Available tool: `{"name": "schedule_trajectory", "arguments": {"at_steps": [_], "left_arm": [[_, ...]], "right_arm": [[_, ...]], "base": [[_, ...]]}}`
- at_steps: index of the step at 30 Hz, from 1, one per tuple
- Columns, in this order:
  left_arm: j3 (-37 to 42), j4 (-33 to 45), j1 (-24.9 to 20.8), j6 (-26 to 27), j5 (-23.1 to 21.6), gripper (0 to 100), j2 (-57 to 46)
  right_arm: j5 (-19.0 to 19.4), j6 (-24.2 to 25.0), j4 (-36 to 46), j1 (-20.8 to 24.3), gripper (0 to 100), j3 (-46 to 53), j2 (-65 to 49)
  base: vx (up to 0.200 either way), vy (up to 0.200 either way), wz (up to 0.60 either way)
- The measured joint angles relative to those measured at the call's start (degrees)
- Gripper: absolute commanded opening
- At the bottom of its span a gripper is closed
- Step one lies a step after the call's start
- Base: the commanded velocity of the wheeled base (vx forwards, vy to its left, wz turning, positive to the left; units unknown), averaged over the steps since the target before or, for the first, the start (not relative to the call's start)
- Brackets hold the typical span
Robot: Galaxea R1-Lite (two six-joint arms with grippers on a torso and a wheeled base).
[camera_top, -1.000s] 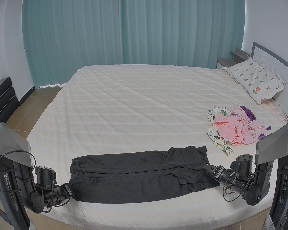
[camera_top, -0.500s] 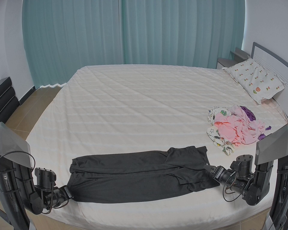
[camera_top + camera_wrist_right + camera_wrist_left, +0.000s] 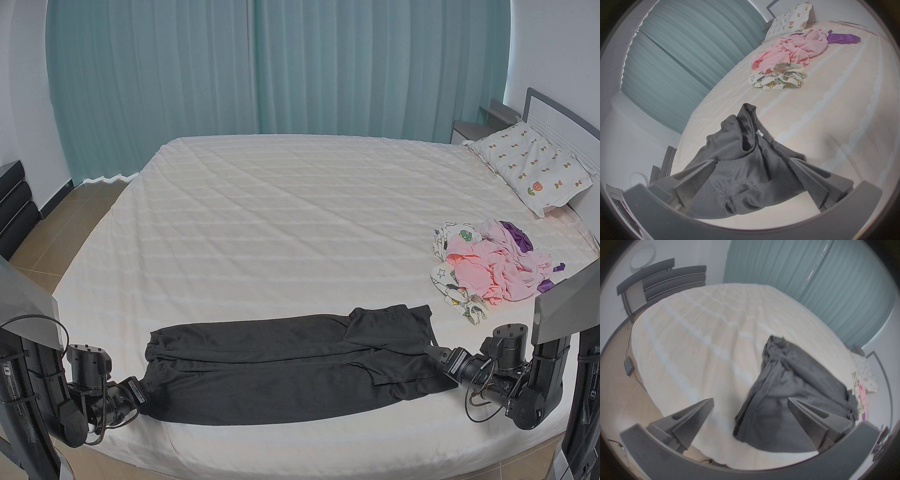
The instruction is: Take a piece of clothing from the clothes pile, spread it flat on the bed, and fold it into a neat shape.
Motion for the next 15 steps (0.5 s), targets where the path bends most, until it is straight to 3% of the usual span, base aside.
{"name": "schedule_trajectory", "arguments": {"at_steps": [8, 15], "left_arm": [[-1.33, -3.32, 0.99, -6.18, -0.57, 100, -2.21], [-2.15, -3.45, 1.06, -7.25, -0.84, 100, -2.62]], "right_arm": [[0.44, 0.61, 0.00, 2.67, 100, 0.61, 0.00], [0.00, 1.10, 0.02, 5.42, 100, 0.72, 0.56]], "base": [[0.000, 0.000, 0.00], [0.000, 0.000, 0.00]]}}
